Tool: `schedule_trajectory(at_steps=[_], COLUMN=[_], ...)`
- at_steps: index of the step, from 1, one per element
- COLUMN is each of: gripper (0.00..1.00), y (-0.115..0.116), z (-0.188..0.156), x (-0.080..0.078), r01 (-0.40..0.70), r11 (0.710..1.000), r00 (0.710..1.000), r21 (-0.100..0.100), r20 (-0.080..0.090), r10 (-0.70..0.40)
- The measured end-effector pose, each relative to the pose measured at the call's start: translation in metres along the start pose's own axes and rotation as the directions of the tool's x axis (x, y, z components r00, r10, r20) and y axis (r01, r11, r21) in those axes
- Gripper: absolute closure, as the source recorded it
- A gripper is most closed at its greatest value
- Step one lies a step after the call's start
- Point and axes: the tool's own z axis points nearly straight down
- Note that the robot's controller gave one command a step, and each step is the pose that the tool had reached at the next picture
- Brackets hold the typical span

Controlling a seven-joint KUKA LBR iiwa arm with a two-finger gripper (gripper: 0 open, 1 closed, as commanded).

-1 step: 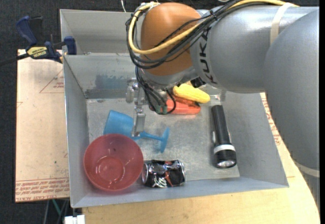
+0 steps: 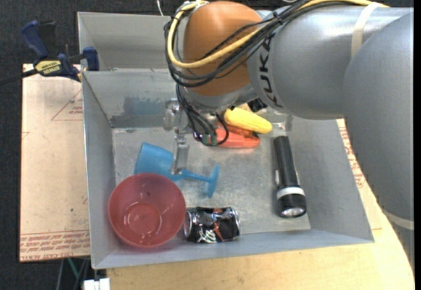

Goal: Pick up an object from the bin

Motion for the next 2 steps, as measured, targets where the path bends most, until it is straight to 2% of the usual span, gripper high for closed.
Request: schedule_trajectory(at_steps=[1, 2], gripper=[0.0, 0.0], y=[-0.008, -0.018], z=[0.099, 0.057], x=[0.002, 0.016], r01=[-0.262, -0.232], r11=[0.965, 0.973], r00=[0.965, 0.973], r21=[-0.002, -0.006], r20=[0.001, 0.01], r10=[0.262, 0.232])
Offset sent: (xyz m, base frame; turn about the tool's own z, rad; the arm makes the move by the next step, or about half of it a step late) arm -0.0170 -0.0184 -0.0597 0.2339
